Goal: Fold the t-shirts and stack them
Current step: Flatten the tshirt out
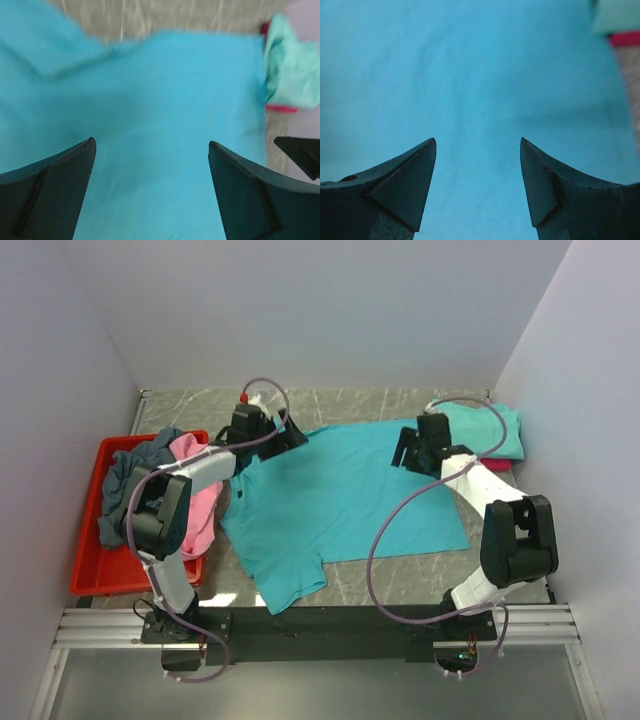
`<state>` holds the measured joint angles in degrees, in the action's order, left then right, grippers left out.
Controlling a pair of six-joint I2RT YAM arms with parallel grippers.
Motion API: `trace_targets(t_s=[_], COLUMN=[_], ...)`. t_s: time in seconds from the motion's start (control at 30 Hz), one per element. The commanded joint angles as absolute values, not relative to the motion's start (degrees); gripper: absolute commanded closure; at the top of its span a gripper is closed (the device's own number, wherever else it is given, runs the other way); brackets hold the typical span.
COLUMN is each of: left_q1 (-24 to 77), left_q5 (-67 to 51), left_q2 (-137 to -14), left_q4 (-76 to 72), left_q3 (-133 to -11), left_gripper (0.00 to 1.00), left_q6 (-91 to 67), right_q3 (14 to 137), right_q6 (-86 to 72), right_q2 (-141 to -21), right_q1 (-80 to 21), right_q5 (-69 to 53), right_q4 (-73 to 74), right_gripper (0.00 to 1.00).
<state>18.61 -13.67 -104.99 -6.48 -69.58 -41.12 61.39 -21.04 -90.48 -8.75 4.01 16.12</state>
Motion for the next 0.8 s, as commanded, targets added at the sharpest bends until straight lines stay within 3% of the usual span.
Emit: trace_targets(t_s=[0.0, 0.57, 0.77], left_q1=[18.54, 17.93, 19.68], left_q5=[-8.7, -10.2, -6.52], left_q2=[-104.06, -115.4, -105.42], left_q4=[-8.34, -7.82, -8.88], left_q3=[-63.29, -68.81, -66.54], left_gripper=[0.01, 0.01, 0.01], left_q6=[-40.43, -35.6, -33.23], right_q3=[57.31, 51.59, 51.15], right_q6=[-21.71, -24.79, -24.79], right_q2=[-88.25, -90.44, -86.59], right_q1=[-12.12, -20.21, -22.06], right_q5=[0.53, 0.7, 1.32], right_q4=[13.1, 12.83, 13.8], right_gripper=[0.26, 0.26, 0.26])
